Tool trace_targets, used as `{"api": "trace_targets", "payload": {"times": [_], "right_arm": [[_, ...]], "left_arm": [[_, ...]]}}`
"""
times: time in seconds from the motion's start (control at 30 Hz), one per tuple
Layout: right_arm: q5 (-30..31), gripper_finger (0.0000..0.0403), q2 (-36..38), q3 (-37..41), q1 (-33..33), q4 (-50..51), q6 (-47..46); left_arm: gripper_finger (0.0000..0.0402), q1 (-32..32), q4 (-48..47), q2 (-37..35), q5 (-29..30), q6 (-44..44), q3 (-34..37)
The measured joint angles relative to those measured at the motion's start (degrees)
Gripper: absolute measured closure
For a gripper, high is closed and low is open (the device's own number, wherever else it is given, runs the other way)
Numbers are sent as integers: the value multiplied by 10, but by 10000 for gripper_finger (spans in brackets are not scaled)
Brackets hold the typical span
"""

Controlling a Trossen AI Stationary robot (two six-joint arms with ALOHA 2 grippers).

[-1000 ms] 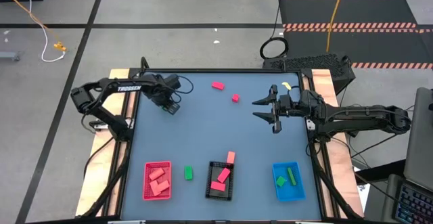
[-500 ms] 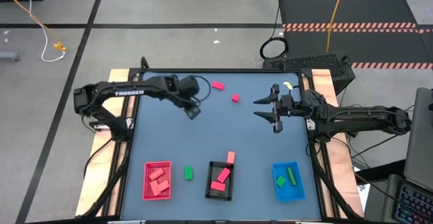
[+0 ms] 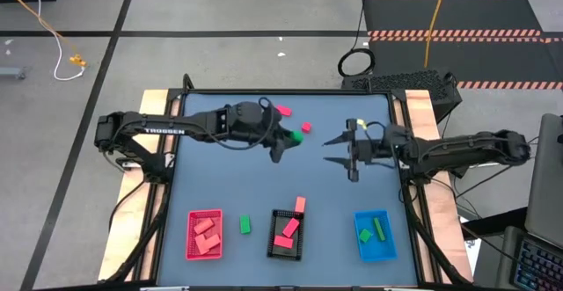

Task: Sort & place blocks by color
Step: Put the green block into the blue bin

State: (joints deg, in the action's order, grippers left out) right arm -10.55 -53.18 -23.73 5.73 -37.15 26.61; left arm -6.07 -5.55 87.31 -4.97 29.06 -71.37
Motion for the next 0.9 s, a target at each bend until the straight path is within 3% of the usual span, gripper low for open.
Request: {"api": "trace_targets", "payload": {"times": [0.2, 0.33, 0.5, 0.63, 0.9], "right_arm": [[49, 211, -80, 0, -41, -154, 80], [90, 183, -117, 0, -48, -211, 102], [91, 132, -155, 0, -47, -275, 116], [89, 104, -184, 0, -49, -321, 121], [90, 102, -239, -28, -66, -346, 149]], "left_arm": [[269, 7, 34, 0, -15, 44, 0], [269, 20, 44, 11, -15, 57, 0], [268, 32, 76, 28, -18, 77, 1], [244, 33, 106, 48, -20, 90, 0], [268, 28, 177, 88, -43, 107, 1]]}}
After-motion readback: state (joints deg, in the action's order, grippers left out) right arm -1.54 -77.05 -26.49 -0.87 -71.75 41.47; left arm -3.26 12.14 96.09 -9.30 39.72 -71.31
